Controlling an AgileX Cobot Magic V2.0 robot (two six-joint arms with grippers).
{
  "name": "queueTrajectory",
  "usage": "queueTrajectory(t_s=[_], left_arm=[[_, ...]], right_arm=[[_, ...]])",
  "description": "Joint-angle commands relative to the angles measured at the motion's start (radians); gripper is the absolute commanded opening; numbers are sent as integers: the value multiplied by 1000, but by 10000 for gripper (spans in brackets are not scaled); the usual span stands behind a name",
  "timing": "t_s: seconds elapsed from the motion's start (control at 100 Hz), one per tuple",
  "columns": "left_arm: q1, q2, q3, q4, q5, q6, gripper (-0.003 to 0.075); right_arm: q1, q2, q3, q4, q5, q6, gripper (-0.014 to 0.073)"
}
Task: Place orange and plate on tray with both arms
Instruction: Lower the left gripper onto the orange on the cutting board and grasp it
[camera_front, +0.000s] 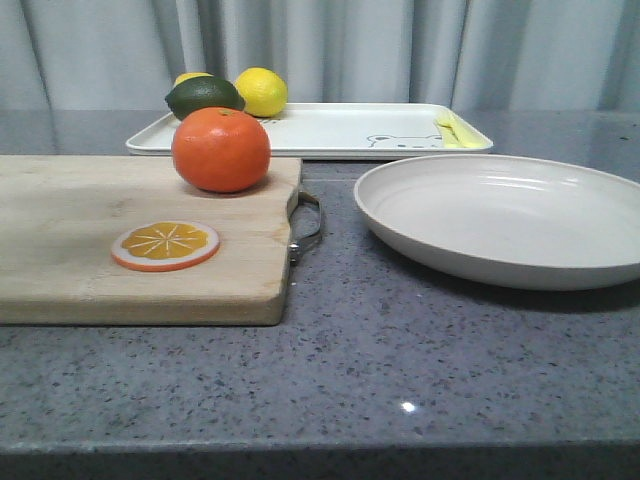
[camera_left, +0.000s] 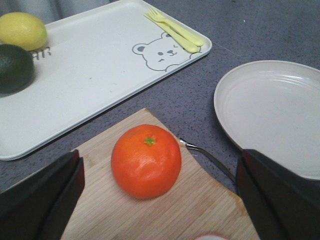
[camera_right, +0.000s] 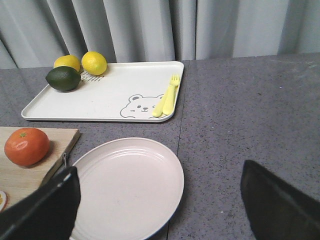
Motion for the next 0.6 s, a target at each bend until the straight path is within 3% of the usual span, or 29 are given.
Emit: queueTrajectory(t_s=[0.0,0.59], left_arm=[[-37,50,-60,-25,-81,8,598],[-66,331,-188,-26,-115,8,598]], right_arm=[[3,19,-19,4,-76,-2,644],[3,19,-19,4,-76,-2,644]])
